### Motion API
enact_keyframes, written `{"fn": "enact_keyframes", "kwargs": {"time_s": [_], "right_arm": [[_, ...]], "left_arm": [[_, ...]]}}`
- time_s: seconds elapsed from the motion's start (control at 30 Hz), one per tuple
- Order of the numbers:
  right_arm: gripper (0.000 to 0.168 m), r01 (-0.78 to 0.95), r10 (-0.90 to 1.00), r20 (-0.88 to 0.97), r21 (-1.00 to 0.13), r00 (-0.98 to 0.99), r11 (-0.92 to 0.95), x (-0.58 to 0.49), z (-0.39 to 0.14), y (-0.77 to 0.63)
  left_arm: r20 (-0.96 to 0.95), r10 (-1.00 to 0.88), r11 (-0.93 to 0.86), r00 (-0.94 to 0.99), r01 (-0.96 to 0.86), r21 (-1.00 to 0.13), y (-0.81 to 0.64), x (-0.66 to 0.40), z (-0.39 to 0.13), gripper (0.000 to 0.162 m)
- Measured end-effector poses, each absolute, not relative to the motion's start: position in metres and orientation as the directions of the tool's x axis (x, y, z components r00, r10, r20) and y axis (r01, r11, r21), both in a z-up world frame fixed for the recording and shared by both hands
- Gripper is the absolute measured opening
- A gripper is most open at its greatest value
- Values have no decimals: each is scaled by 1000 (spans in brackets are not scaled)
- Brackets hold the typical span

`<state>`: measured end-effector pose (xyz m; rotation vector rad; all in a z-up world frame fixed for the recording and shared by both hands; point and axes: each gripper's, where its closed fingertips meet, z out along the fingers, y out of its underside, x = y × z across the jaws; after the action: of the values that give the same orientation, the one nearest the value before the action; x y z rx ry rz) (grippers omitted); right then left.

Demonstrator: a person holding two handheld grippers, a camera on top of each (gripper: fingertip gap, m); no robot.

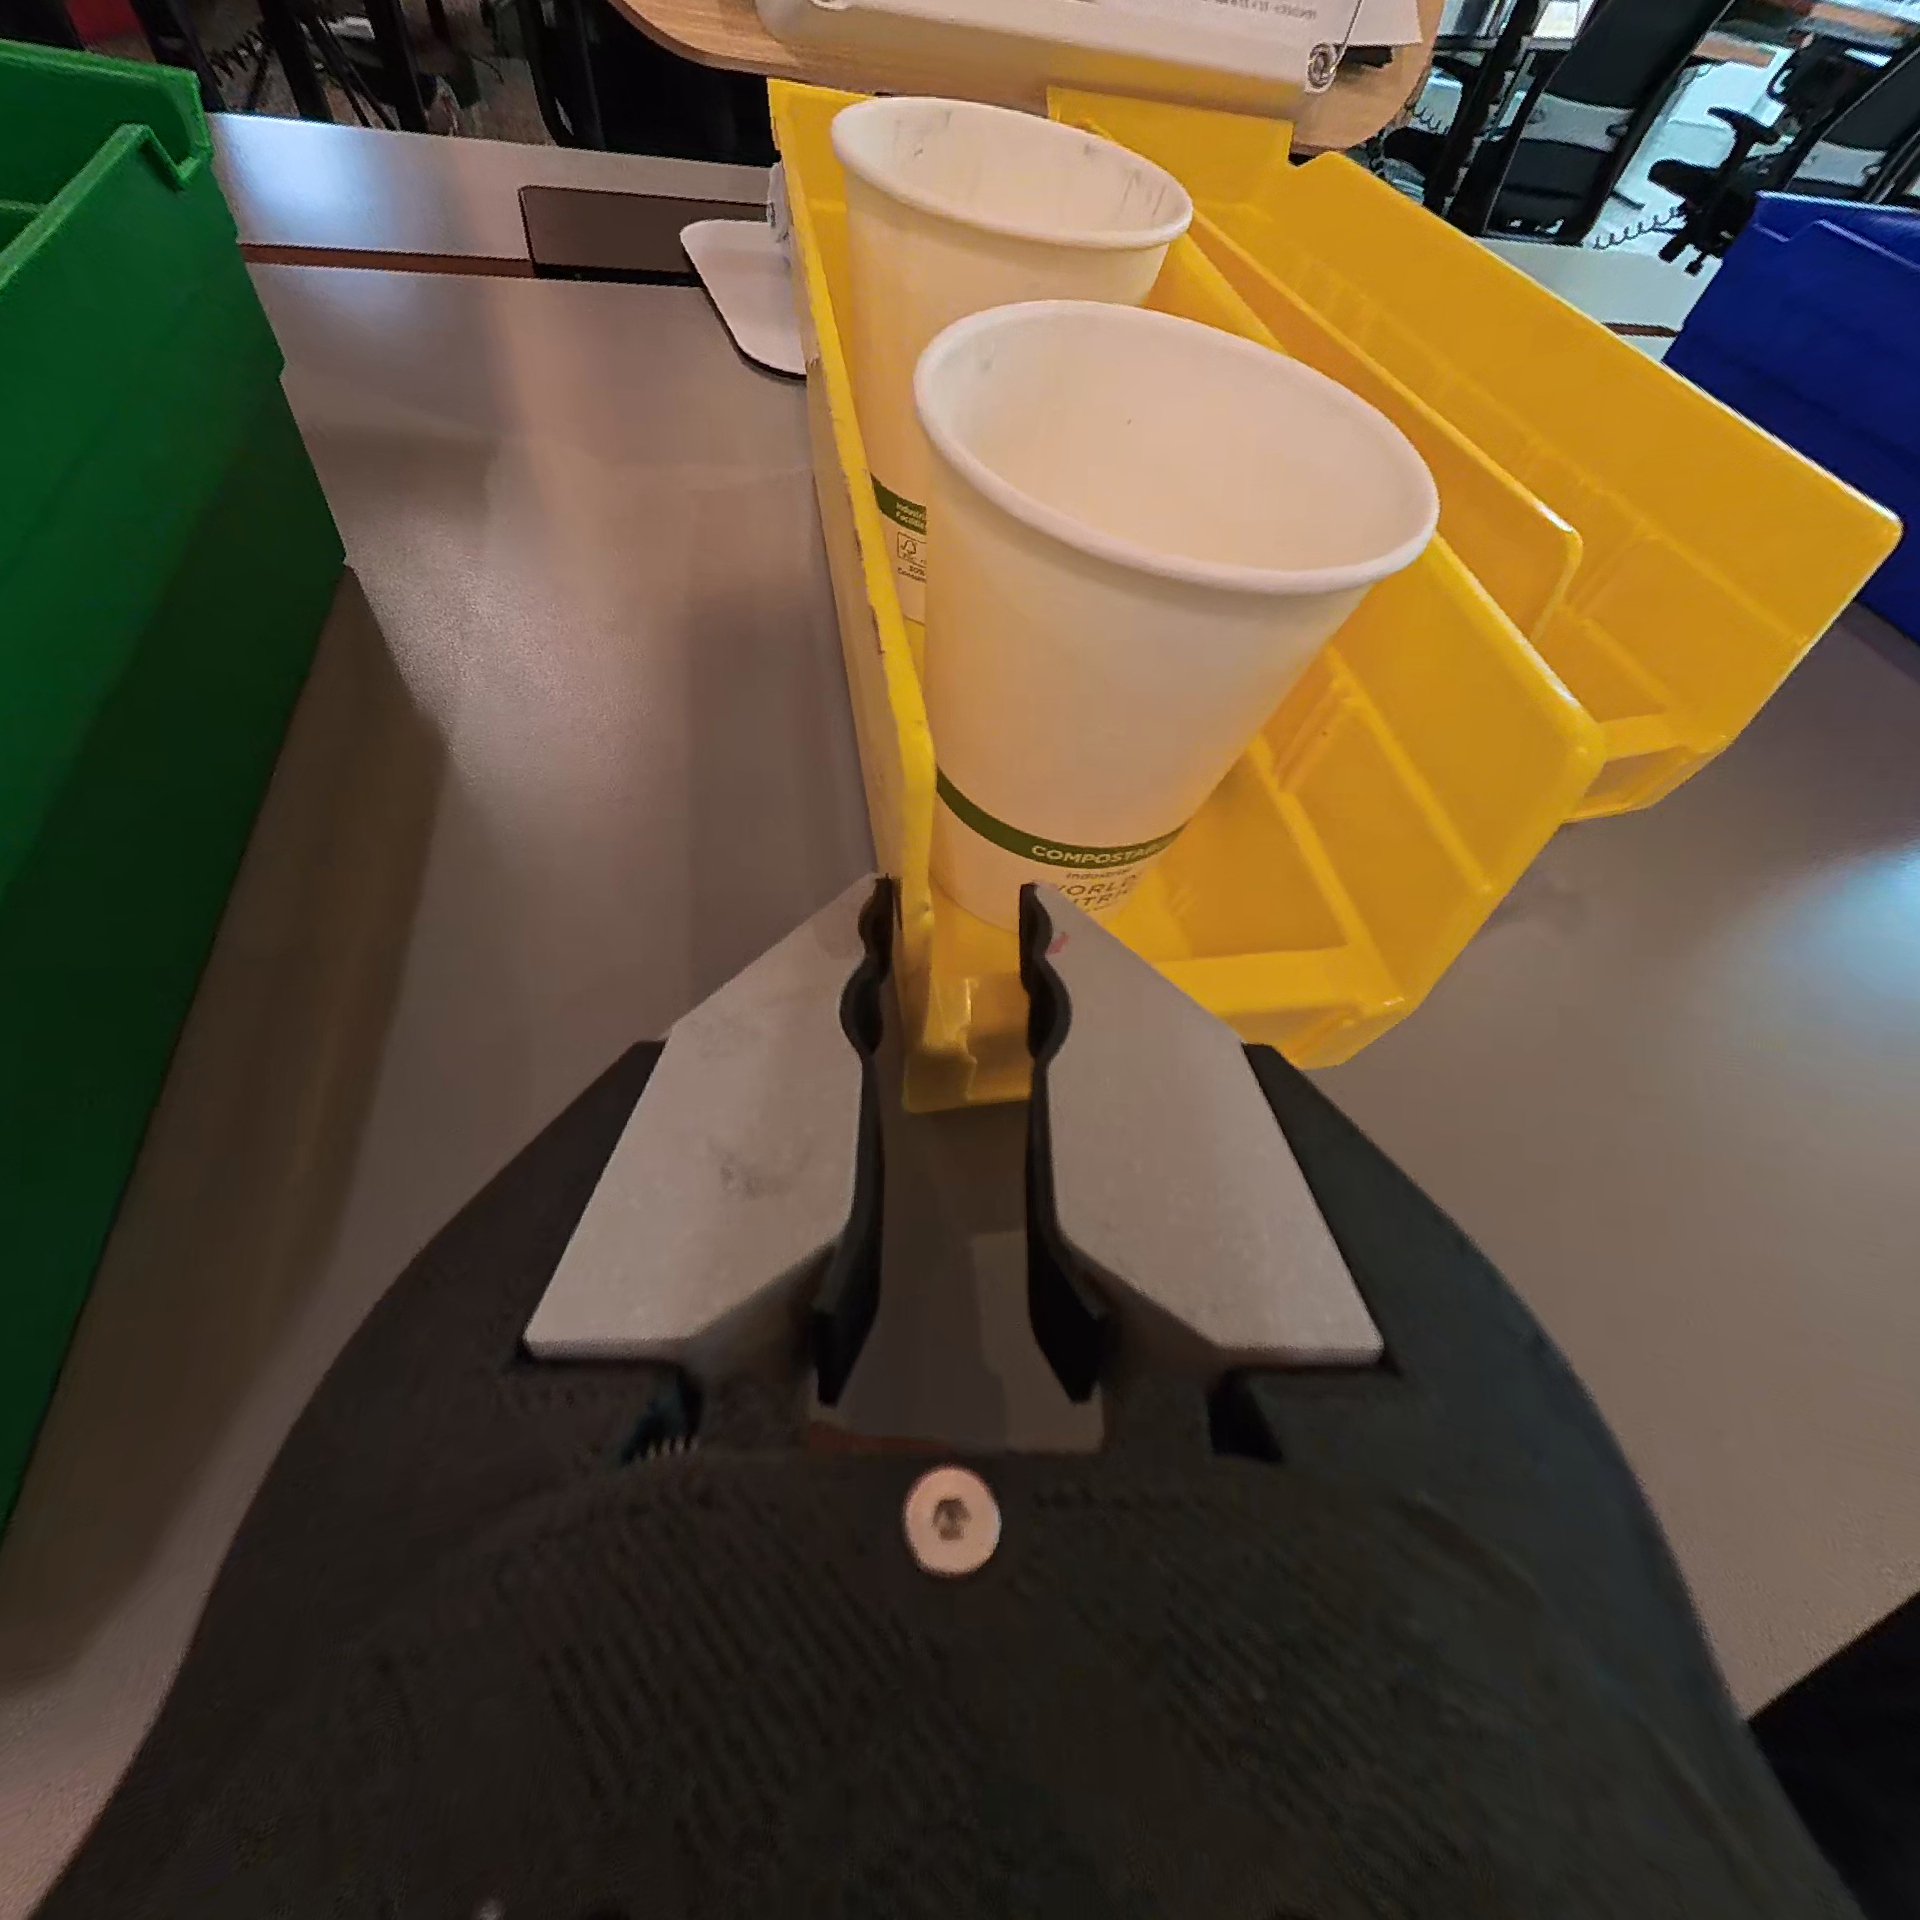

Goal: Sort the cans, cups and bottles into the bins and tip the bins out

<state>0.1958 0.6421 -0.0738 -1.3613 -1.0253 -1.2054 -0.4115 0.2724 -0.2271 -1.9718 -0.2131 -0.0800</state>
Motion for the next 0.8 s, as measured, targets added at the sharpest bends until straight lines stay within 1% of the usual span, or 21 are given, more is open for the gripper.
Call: {"fn": "enact_keyframes", "kwargs": {"time_s": [0.03, 0.17, 0.27, 0.43, 0.6, 0.7, 0.73, 0.8], "right_arm": [[0, 981, -23, 991, -137, 135, -135, 197, -74, 643], [0, 985, -33, 995, -101, 97, -138, 202, -74, 645], [1, 985, -36, 995, -97, 93, -140, 206, -72, 645], [1, 980, -66, 992, -120, 111, -157, 216, -54, 646], [1, 971, -108, 983, -163, 146, -174, 230, -24, 645], [1, 954, -140, 966, -239, 215, -180, 244, -1, 639], [1, 942, -149, 954, -283, 259, -179, 249, 7, 635], [1, 897, -157, 908, -412, 389, -159, 257, 21, 626]], "left_arm": [[155, 113, -387, 982, 187, -903, 272, -411, -227, 22], [151, 113, -389, 982, 184, -903, 273, -411, -228, 22], [148, 114, -390, 982, 181, -903, 273, -411, -228, 22], [141, 117, -390, 983, 176, -904, 272, -411, -228, 22], [135, 119, -390, 984, 172, -905, 272, -411, -228, 22], [140, 117, -391, 983, 175, -904, 273, -411, -228, 22], [142, 117, -391, 983, 177, -903, 273, -411, -228, 22], [145, 115, -393, 983, 179, -902, 273, -411, -228, 22]]}}
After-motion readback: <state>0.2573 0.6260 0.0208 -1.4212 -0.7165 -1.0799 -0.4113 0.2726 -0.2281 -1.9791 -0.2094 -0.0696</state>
